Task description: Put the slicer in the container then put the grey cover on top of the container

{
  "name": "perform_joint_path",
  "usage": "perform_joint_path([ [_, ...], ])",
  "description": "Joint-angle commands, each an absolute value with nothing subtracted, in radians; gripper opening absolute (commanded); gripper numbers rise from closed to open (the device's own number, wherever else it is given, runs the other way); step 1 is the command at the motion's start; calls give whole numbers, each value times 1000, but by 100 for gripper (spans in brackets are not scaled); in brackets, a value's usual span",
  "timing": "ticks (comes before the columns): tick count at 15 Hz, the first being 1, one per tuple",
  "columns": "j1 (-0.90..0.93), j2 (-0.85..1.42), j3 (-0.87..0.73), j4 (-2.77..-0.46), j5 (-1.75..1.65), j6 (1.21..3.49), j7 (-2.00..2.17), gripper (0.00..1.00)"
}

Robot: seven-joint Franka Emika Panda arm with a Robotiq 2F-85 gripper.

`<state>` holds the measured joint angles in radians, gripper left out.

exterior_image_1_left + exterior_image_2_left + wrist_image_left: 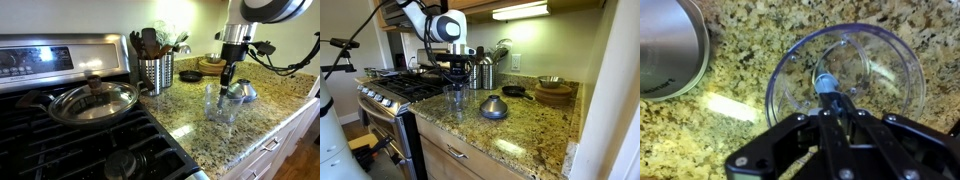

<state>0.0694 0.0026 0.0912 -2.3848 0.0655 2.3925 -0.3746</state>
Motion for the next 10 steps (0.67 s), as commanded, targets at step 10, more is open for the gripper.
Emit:
perform_joint_path([
  [10,73,5,87,-2434,81,2414,-392,8],
])
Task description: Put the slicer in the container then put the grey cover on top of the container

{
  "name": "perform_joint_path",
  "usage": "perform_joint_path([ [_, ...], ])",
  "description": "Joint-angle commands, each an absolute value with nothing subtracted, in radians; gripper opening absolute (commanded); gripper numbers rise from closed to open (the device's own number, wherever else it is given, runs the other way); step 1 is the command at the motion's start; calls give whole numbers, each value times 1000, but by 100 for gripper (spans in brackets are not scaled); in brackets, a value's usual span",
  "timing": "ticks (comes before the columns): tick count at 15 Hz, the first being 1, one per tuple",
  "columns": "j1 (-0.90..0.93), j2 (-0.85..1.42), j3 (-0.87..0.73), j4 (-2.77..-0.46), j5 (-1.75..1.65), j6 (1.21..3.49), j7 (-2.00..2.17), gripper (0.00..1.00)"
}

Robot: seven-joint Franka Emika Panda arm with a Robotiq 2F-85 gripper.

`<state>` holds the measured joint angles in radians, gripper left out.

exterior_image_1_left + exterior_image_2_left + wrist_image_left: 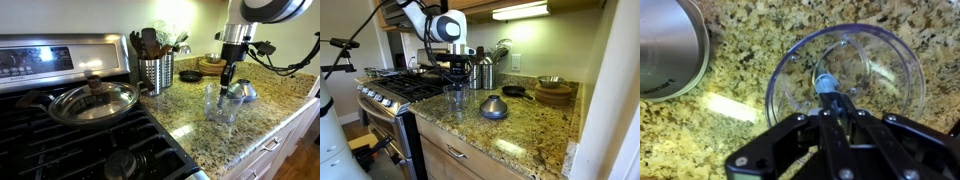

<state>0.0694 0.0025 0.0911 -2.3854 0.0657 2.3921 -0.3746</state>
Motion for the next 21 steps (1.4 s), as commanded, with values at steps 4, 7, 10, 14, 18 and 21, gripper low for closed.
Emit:
perform_joint_path([
  [4,78,16,92,-2442,70,2410,-378,8],
  [7,77,20,92,-2443,63,2407,-371,8],
  [10,77,22,91,-2448,56,2400,-363,8],
  [14,77,21,91,-2454,56,2401,-358,38],
  [18,77,30,94,-2496,60,2397,-358,63],
  [21,75,41,99,-2525,60,2402,-359,82],
])
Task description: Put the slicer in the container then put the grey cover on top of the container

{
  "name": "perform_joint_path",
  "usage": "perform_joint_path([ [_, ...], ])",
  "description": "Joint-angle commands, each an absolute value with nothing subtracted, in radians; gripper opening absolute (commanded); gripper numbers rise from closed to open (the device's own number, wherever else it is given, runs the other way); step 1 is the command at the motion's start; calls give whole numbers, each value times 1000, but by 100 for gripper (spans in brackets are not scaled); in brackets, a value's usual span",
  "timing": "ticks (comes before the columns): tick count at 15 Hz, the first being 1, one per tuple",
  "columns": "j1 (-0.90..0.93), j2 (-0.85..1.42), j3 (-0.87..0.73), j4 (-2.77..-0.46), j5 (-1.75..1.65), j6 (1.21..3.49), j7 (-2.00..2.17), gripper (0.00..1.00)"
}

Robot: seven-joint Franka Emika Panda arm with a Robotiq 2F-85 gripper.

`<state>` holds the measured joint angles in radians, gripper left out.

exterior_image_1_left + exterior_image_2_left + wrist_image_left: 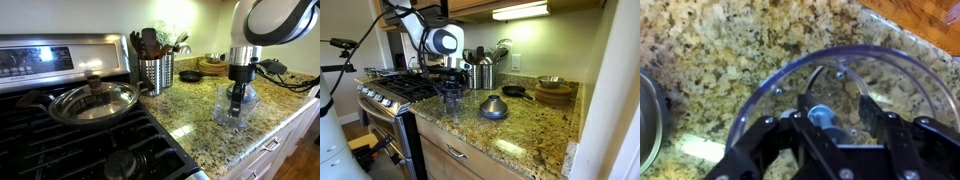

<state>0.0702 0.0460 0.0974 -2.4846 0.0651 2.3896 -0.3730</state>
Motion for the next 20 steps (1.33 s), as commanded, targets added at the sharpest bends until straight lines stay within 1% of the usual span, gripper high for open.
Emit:
perform_joint_path([
  [1,76,29,100,-2525,53,2406,-356,85],
  [3,80,-5,101,-2532,33,2416,-342,87],
  [4,80,-17,102,-2534,21,2419,-332,90],
  [6,82,-60,102,-2541,0,2416,-309,92],
  [8,84,-103,104,-2550,-14,2408,-290,95],
  [9,87,-125,105,-2554,-14,2408,-284,94],
  [10,90,-145,105,-2559,-14,2409,-281,99],
  [16,83,-280,94,-2563,-19,2378,-231,100],
  [20,45,-310,65,-2541,-53,2377,-160,100],
])
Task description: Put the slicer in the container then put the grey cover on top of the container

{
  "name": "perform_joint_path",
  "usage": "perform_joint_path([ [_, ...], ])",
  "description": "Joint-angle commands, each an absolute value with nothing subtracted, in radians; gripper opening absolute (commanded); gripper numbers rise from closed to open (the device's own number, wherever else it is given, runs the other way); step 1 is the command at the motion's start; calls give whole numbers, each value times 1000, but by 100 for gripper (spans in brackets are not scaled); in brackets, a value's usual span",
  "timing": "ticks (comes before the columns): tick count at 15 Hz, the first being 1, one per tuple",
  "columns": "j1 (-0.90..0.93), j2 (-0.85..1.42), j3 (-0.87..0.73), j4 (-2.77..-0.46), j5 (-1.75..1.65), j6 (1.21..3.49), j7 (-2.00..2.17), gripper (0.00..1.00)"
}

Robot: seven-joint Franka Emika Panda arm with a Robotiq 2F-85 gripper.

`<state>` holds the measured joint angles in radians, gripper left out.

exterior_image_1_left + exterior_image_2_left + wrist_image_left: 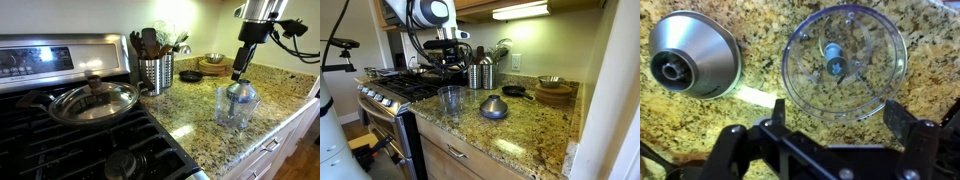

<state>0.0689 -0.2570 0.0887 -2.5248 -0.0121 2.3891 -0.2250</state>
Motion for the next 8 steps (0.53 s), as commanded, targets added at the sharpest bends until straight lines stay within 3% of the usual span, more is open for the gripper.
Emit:
perform_joint_path([
  [1,28,-301,52,-2529,-62,2377,-142,100],
  [8,-44,-191,-40,-2432,-55,2381,-137,100],
])
